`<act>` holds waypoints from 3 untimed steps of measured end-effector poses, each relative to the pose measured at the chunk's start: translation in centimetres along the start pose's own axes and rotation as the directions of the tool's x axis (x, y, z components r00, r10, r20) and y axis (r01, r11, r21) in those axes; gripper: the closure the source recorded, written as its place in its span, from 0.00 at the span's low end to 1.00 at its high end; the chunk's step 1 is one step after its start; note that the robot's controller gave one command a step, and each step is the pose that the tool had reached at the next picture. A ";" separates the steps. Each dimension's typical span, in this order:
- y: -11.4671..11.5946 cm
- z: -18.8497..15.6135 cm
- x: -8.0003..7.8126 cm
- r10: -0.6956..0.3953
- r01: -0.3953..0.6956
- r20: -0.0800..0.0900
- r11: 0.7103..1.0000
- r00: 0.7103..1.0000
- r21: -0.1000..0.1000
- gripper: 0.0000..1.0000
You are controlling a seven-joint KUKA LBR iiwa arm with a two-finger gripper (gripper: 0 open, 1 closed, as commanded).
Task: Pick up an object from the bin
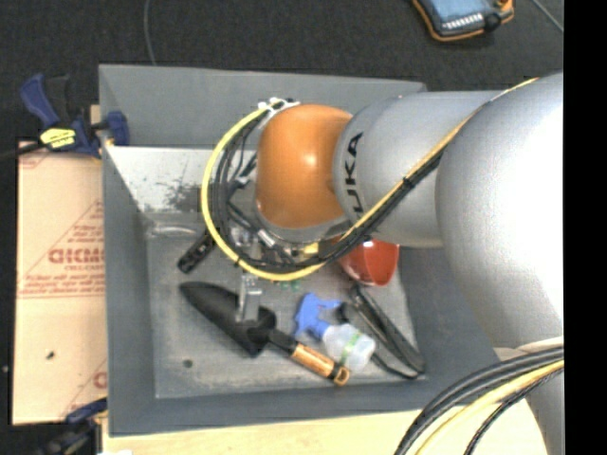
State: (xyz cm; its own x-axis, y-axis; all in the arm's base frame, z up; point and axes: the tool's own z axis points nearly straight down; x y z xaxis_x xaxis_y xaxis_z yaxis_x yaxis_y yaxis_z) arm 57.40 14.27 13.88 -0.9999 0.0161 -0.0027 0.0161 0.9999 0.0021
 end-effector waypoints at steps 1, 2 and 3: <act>0.0 0.0 0.0 0.000 0.000 0.000 1.000 1.000 0.000 0.00; -4.2 2.8 -5.7 -0.145 0.145 0.006 0.989 0.989 0.002 0.00; -1.8 2.9 -1.6 0.002 -0.002 0.004 1.000 1.000 -0.001 0.00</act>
Offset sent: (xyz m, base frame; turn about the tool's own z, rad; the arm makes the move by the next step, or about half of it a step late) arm 0.0533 -0.0393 -0.0281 -0.1491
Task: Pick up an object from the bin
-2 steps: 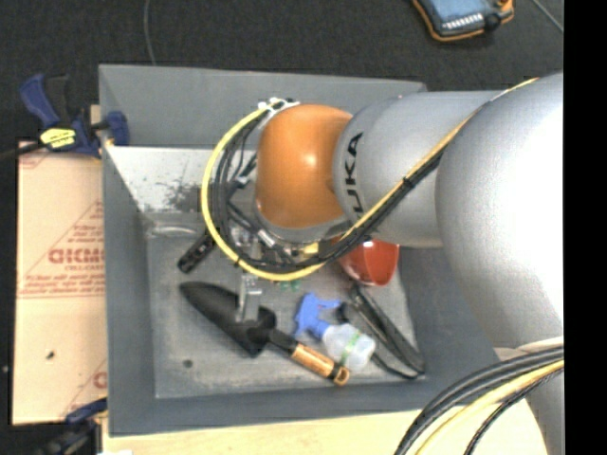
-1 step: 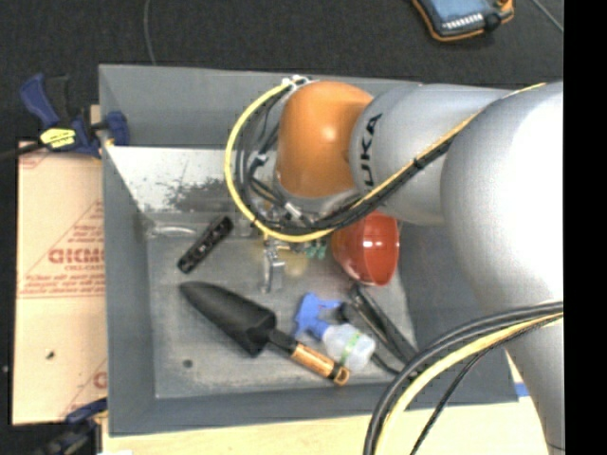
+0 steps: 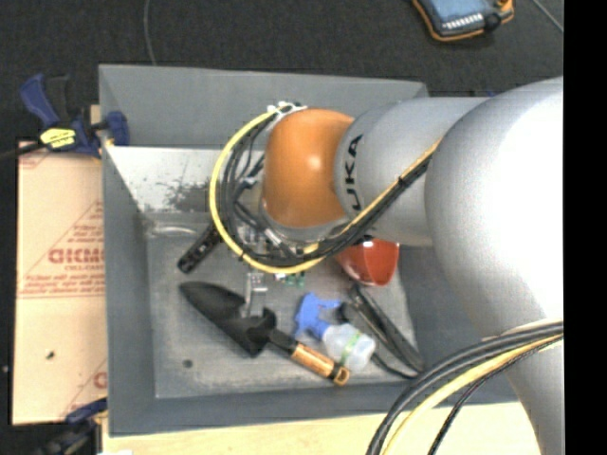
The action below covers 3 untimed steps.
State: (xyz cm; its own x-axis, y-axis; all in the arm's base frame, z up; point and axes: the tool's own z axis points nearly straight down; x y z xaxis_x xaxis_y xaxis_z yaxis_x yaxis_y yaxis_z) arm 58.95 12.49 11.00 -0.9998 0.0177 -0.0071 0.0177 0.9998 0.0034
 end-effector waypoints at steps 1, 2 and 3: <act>-0.5 4.0 -1.1 -0.326 0.326 0.001 0.945 0.945 0.002 0.00; 0.9 3.9 2.6 -0.014 0.014 0.002 1.000 1.000 -0.001 0.00; -1.9 3.5 -4.1 -0.241 0.241 0.012 0.970 0.970 0.001 1.00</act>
Offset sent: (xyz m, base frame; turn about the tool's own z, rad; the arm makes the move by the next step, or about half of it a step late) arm -0.0257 0.0094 -0.0400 -0.0128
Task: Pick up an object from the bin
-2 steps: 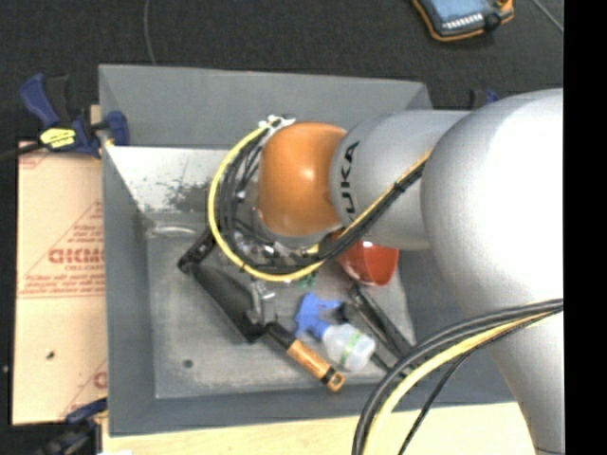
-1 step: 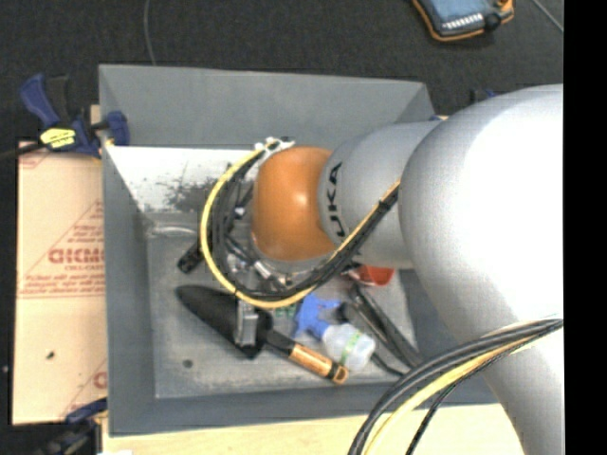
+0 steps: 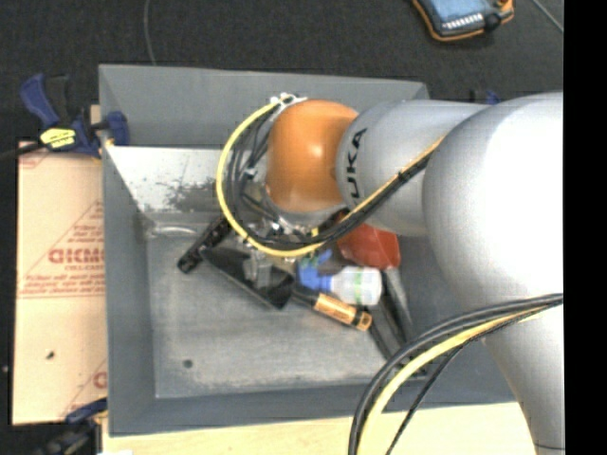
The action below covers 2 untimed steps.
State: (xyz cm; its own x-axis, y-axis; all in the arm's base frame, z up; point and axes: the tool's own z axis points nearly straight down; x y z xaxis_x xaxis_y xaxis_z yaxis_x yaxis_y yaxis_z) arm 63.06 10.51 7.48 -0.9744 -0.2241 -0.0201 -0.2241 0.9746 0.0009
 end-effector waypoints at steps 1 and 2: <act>0.0 0.0 0.0 0.001 -0.001 0.000 1.000 1.000 0.000 1.00; -1.7 0.2 0.0 0.035 -0.035 0.003 0.999 0.999 -0.002 1.00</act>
Offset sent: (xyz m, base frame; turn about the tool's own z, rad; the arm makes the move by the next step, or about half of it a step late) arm 0.0018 -0.0165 -0.0048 0.0356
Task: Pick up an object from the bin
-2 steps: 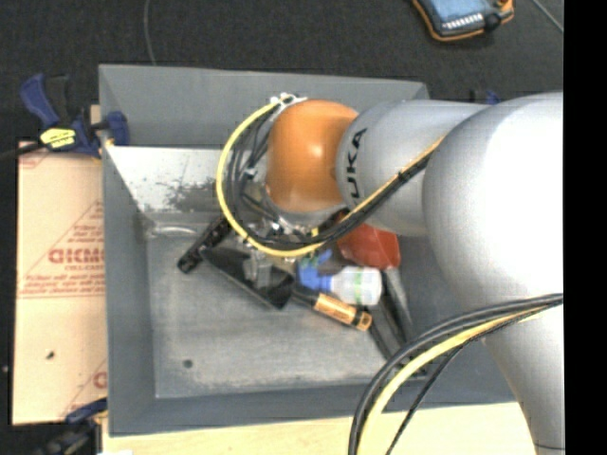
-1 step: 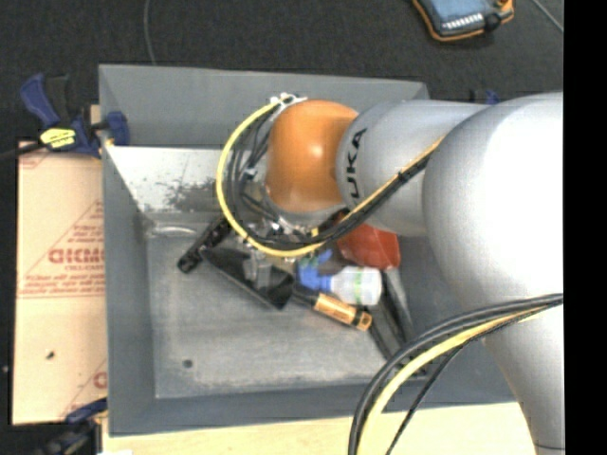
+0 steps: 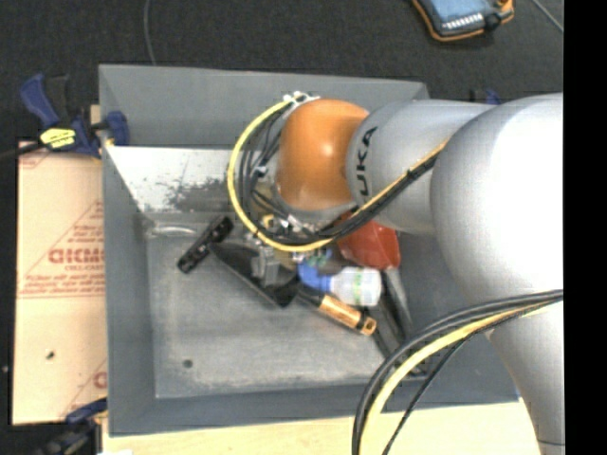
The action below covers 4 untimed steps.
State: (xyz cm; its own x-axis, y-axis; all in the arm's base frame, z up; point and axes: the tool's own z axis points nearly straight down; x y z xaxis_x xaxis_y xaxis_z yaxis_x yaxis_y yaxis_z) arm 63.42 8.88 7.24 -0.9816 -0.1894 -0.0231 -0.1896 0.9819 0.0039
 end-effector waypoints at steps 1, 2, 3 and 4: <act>0.1 -0.3 -1.0 -0.013 0.013 0.003 1.000 1.000 0.001 1.00; -1.2 -0.3 -0.2 0.002 -0.002 0.008 1.000 1.000 -0.002 1.00; -4.6 -8.8 0.3 -0.075 0.075 0.015 0.997 0.997 0.001 1.00; -5.3 -0.5 1.1 0.021 -0.021 -0.001 1.000 1.000 -0.007 1.00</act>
Offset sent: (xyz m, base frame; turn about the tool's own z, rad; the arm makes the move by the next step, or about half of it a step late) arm -0.0053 -0.0388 -0.0024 0.0279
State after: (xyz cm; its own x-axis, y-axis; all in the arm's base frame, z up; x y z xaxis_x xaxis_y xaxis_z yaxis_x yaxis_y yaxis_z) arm 63.29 3.46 7.67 -0.9854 -0.1687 -0.0218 -0.1689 0.9856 0.0113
